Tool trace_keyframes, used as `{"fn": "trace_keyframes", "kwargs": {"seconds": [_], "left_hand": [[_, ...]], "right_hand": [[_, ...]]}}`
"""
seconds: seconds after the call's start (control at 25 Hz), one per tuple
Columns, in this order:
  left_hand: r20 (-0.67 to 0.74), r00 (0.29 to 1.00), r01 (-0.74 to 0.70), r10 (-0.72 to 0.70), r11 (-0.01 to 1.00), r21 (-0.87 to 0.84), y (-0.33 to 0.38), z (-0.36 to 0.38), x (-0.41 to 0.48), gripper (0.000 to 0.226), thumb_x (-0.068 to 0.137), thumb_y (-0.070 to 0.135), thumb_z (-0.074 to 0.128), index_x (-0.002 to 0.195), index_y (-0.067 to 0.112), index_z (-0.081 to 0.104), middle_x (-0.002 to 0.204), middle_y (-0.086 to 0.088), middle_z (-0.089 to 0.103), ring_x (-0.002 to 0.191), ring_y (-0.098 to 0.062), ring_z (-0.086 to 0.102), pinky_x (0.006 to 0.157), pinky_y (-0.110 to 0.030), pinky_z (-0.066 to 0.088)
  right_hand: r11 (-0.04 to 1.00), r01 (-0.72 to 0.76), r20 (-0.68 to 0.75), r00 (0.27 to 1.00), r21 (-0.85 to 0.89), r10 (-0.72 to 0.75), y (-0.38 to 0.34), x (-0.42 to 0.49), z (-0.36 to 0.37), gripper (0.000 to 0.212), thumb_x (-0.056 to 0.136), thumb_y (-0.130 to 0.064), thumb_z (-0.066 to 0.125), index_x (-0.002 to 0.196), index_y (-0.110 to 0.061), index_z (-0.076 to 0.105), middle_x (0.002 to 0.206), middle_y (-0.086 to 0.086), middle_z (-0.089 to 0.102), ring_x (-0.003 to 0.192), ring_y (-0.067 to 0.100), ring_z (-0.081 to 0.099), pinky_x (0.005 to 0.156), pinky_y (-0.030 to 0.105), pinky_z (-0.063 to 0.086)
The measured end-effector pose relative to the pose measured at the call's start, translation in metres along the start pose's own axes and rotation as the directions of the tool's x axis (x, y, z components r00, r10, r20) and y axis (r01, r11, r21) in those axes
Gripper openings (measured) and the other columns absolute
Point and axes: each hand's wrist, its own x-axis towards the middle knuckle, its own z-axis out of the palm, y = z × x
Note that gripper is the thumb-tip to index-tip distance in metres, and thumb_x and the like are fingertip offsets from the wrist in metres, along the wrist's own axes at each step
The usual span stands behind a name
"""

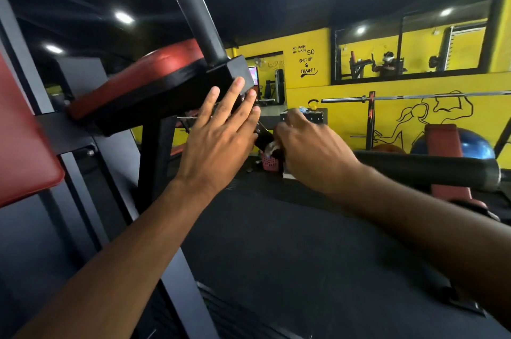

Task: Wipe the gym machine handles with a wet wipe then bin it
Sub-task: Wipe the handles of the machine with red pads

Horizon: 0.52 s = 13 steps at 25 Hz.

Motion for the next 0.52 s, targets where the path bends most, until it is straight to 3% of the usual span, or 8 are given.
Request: {"fn": "trace_keyframes", "kwargs": {"seconds": [0.08, 0.16, 0.32, 0.4, 0.52], "left_hand": [[0.033, 0.999, 0.009, -0.010, 1.000, 0.028, 0.003, 0.002, -0.003, 0.040, 0.098, 0.030, 0.058, 0.133, 0.011, 0.057, 0.150, -0.008, 0.045, 0.149, -0.029, 0.020, 0.120, -0.051, 0.005], [0.035, 0.999, 0.018, -0.019, 0.999, 0.032, 0.005, 0.002, -0.004, 0.039, 0.098, 0.032, 0.056, 0.132, 0.011, 0.058, 0.149, -0.007, 0.047, 0.149, -0.027, 0.019, 0.120, -0.050, -0.001], [0.045, 0.998, 0.033, -0.034, 0.999, 0.014, 0.010, 0.002, -0.010, 0.042, 0.099, 0.035, 0.052, 0.131, 0.009, 0.058, 0.145, -0.009, 0.051, 0.147, -0.026, 0.026, 0.119, -0.051, 0.002], [0.067, 0.998, 0.018, -0.019, 1.000, 0.003, 0.013, 0.002, -0.009, 0.044, 0.099, 0.035, 0.050, 0.132, 0.007, 0.056, 0.146, -0.011, 0.049, 0.146, -0.026, 0.028, 0.119, -0.050, 0.000], [0.094, 0.995, 0.024, -0.022, 0.999, -0.022, 0.014, 0.004, -0.010, 0.045, 0.101, 0.035, 0.046, 0.136, 0.008, 0.054, 0.148, -0.011, 0.047, 0.144, -0.024, 0.032, 0.120, -0.048, -0.004]], "right_hand": [[0.974, -0.089, 0.141, 0.988, 0.209, 0.060, 0.002, 0.033, -0.009, 0.025, 0.094, -0.008, 0.054, 0.118, -0.011, 0.053, 0.110, 0.007, 0.059, 0.087, 0.019, 0.063, 0.074, 0.032, 0.057], [0.923, -0.161, 0.263, 0.962, 0.351, 0.068, 0.013, 0.050, -0.016, 0.022, 0.093, -0.006, 0.057, 0.115, -0.012, 0.056, 0.101, 0.003, 0.063, 0.082, 0.013, 0.062, 0.070, 0.027, 0.056], [0.858, -0.319, 0.476, 0.873, 0.402, 0.101, 0.037, 0.052, -0.019, 0.019, 0.095, -0.009, 0.058, 0.110, -0.008, 0.069, 0.106, 0.005, 0.068, 0.094, 0.019, 0.064, 0.083, 0.033, 0.055], [0.770, -0.399, 0.507, 0.854, 0.498, 0.114, 0.036, 0.055, -0.017, 0.021, 0.095, -0.003, 0.054, 0.110, -0.005, 0.068, 0.104, 0.008, 0.066, 0.093, 0.019, 0.063, 0.084, 0.033, 0.056], [0.768, -0.413, 0.540, 0.835, 0.490, 0.104, 0.038, 0.058, -0.014, 0.025, 0.096, 0.000, 0.047, 0.113, -0.005, 0.064, 0.109, 0.013, 0.063, 0.091, 0.020, 0.058, 0.084, 0.033, 0.053]]}}
